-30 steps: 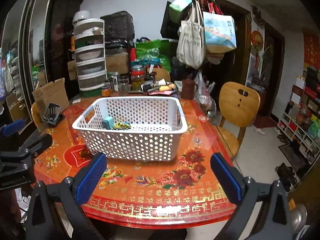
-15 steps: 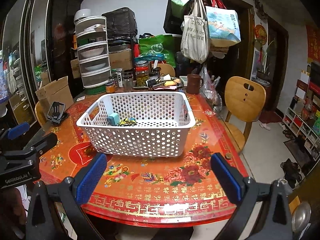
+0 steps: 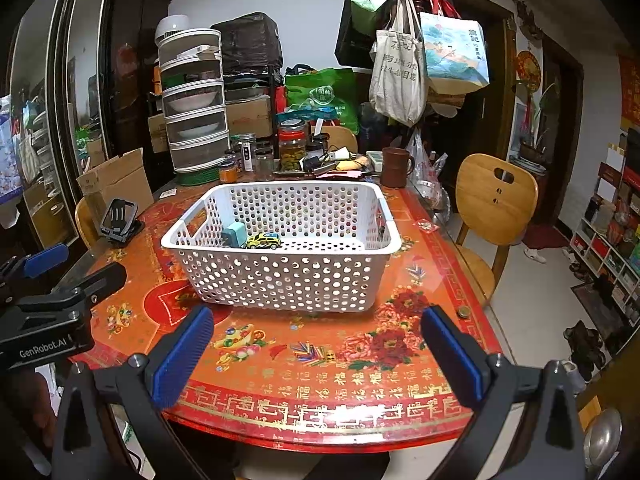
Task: Organize rigid objects
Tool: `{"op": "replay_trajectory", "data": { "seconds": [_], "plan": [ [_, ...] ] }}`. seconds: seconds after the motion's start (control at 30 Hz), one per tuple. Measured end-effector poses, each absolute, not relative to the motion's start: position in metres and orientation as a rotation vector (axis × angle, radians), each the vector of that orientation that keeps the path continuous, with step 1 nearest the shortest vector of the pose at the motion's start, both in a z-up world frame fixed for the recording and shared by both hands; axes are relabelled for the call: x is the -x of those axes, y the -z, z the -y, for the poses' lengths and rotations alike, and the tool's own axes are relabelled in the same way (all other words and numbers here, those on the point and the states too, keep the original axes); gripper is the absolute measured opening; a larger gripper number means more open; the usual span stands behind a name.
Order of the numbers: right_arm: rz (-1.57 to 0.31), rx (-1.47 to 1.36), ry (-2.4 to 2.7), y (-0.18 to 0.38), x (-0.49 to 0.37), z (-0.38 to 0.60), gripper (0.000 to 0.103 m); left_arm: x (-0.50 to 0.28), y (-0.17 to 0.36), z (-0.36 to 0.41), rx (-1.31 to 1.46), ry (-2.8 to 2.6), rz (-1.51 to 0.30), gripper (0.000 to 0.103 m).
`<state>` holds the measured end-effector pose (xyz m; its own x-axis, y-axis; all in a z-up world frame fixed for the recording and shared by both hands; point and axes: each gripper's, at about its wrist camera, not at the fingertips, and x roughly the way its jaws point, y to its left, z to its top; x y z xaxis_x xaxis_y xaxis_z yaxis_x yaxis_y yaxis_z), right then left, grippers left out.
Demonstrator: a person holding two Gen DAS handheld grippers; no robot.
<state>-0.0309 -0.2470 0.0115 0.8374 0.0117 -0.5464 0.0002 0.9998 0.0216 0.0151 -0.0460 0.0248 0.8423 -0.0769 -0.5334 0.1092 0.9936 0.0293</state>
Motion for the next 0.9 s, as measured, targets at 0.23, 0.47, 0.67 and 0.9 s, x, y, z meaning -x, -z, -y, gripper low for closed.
{"op": "replay_trajectory", "data": {
  "seconds": [0.23, 0.47, 0.67, 0.9],
  "plan": [
    [-0.577, -0.021, -0.006, -0.0118, 0.0313, 0.2471, 0.103, -0.0153, -0.0229, 0.0471, -0.059, 0.102, -0.566, 0.103],
    [-0.578, -0.020, -0.007, -0.0117, 0.0314, 0.2469, 0.103, -0.0153, -0.0230, 0.0478, -0.060, 0.103, -0.567, 0.103],
    [-0.577, -0.021, -0.007, -0.0116, 0.0315, 0.2468, 0.103, -0.0153, -0.0216, 0.0484, -0.061, 0.105, -0.569, 0.103],
    [-0.575, -0.016, -0.009, -0.0121, 0.0332, 0.2437, 0.103, -0.0138, -0.0197, 0.0500, -0.063, 0.110, -0.569, 0.103]
  ]
}}
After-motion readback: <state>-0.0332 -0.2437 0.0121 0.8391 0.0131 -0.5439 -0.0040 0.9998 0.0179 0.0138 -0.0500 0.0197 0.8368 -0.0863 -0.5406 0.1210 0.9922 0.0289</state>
